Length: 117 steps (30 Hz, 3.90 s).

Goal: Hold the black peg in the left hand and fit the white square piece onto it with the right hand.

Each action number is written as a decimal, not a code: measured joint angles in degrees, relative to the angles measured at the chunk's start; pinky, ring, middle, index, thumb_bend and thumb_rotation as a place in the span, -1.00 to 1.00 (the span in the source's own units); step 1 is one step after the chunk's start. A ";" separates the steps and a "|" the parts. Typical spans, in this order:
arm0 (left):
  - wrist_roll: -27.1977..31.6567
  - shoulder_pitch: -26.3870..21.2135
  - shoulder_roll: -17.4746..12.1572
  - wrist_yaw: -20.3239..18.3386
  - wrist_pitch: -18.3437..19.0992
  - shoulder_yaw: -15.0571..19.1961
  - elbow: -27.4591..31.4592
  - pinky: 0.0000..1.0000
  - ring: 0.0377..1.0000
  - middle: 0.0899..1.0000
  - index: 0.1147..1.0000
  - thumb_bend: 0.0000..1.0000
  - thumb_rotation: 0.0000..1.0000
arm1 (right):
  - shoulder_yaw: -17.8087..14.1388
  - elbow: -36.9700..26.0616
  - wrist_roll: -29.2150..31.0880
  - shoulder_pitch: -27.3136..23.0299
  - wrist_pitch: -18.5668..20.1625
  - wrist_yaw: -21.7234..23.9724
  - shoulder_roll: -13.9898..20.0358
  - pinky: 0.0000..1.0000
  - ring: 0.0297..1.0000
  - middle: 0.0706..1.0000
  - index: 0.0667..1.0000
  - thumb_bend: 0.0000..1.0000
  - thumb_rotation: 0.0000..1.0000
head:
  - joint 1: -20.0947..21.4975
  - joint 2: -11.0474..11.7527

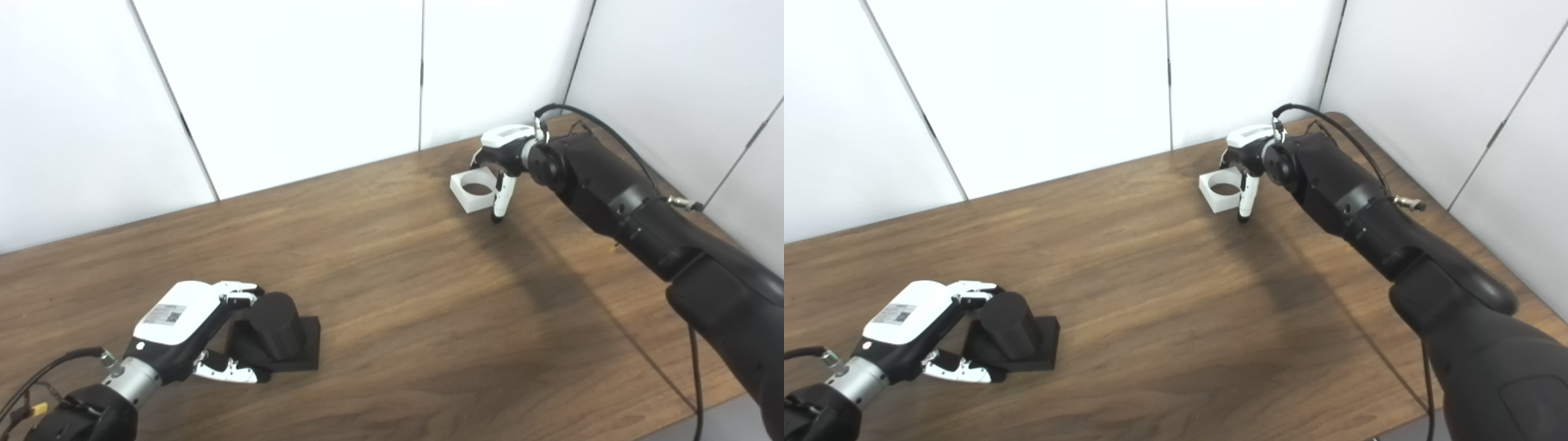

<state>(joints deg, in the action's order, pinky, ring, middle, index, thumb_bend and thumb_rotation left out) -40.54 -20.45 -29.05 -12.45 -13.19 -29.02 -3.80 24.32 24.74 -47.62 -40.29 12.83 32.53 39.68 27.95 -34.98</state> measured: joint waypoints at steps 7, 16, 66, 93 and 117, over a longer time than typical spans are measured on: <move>-0.04 0.03 0.00 -0.04 0.13 0.01 0.07 0.34 0.66 0.61 -0.15 0.05 -0.88 | -0.36 1.49 0.63 -0.58 0.17 -1.22 -0.64 0.59 0.78 0.78 0.36 0.55 -0.66 | 0.00 0.00; -0.20 0.03 0.00 -0.05 0.14 0.02 0.17 0.30 0.65 0.60 -0.15 0.05 -0.88 | -0.04 1.96 1.45 -0.87 0.20 -1.59 -0.96 0.63 0.76 0.64 -0.08 0.05 -0.71 | -0.09 -0.35; -0.81 -1.62 2.06 -1.77 2.86 -0.48 -1.03 0.41 0.75 0.70 -0.15 0.05 -0.86 | -7.08 -12.37 14.69 5.46 -4.13 -1.98 -0.42 0.55 0.66 0.51 -0.11 0.04 -0.76 | -24.96 -6.50; -2.58 -2.69 3.72 -1.91 4.89 -1.53 -1.43 0.38 0.79 0.73 -0.15 0.05 -0.85 | -6.39 -27.88 16.63 3.43 -7.49 5.43 -2.12 0.46 0.64 0.49 -0.12 0.04 -0.74 | -27.78 -6.77; -2.68 -3.65 4.36 -1.92 5.88 -2.28 -1.97 0.42 0.78 0.73 -0.15 0.05 -0.85 | -4.32 -35.73 19.52 1.52 -8.87 8.20 -9.39 0.38 0.62 0.48 -0.12 0.04 -0.74 | -28.83 -6.59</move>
<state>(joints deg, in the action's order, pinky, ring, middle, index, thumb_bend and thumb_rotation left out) -43.22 -24.09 -24.69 -14.37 -7.31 -31.30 -5.78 20.01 -10.99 -28.10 -38.77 3.96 40.73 30.30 -0.88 -41.57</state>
